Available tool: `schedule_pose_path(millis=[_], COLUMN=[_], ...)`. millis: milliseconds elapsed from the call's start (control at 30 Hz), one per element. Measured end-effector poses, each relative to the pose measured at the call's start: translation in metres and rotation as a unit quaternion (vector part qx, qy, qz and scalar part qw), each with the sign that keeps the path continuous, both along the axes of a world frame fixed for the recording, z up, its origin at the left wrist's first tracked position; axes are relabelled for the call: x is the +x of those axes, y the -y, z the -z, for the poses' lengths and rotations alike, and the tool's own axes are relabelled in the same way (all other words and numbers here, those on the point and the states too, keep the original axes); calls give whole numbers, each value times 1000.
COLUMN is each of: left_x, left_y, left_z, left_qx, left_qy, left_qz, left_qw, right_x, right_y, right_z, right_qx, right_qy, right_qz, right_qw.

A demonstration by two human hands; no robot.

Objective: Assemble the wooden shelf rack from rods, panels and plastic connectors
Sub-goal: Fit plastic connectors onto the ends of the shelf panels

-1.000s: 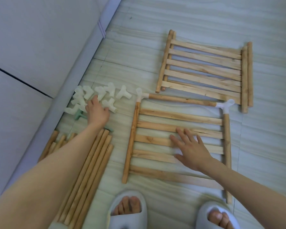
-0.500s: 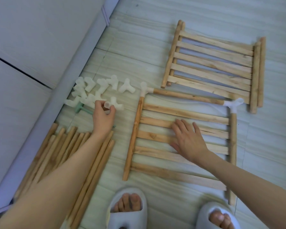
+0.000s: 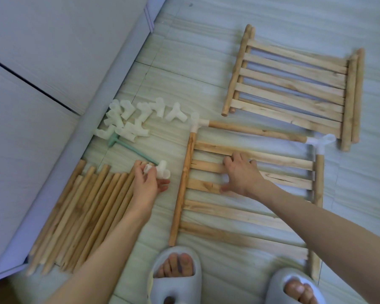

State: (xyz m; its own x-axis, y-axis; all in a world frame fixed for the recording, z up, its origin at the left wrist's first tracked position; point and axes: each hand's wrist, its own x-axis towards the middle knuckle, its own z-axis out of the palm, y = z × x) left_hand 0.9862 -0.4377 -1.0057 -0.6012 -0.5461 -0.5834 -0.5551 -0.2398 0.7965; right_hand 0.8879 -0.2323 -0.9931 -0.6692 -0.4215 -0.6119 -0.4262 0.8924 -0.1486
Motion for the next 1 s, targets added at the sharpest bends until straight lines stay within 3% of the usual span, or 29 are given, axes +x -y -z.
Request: schedule_pose_path(millis=[233, 500, 600, 733, 867, 1000], left_x=[9, -3, -19, -37, -58, -65], left_y=[-3, 5, 14, 10, -18, -56], left_z=[-4, -68, -118, -183, -231, -255], left_qx=[21, -43, -107, -143, -48, 44], left_qy=[-18, -141, -201, -268, -313, -314], left_qz=[-10, -35, -27, -29, -53, -71], left_qw=[1000, 988, 973, 952, 947, 946], right_x=[2, -12, -24, -30, -15, 13], right_y=[3, 17, 14, 1, -18, -51], right_z=[-4, -64, -110, -165, -188, -181], right_qx=[-66, -200, -270, -379, -435, -430], right_qy=[28, -77, -73, -93, -138, -127], right_qz=[115, 161, 225, 331, 377, 391], right_qw=[991, 963, 933, 859, 806, 804])
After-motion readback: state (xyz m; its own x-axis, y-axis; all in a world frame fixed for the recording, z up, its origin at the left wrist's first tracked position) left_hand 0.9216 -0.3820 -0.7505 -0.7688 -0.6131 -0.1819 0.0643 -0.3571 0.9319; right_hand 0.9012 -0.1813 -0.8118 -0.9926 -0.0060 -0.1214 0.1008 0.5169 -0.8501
